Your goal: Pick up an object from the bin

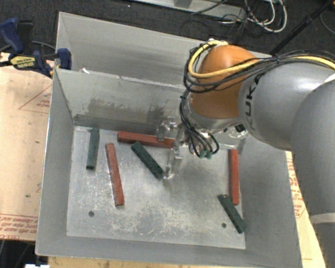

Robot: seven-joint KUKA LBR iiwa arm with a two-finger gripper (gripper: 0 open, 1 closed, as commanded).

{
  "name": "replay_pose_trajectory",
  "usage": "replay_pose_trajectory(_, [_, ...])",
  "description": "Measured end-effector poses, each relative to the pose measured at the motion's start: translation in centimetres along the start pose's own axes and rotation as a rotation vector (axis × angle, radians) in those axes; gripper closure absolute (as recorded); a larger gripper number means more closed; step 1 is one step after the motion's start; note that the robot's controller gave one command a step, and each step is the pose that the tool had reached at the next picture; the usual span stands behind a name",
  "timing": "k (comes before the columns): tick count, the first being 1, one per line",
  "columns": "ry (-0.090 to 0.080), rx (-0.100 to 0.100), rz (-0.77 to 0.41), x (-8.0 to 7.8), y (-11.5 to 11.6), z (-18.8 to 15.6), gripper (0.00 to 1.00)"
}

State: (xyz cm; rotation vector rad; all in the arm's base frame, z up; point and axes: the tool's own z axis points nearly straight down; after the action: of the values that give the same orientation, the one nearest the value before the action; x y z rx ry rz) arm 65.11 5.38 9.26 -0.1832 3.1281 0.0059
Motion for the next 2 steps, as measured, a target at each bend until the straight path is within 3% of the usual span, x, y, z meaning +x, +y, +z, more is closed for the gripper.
replay_pose_trajectory(1, [0.004, 0.002, 0.401, -0.9, 4.2, -0.1, 0.00])
replay_pose_trajectory(2, [0.019, 0.005, 0.458, 0.0, -1.9, 2.4, 0.00])
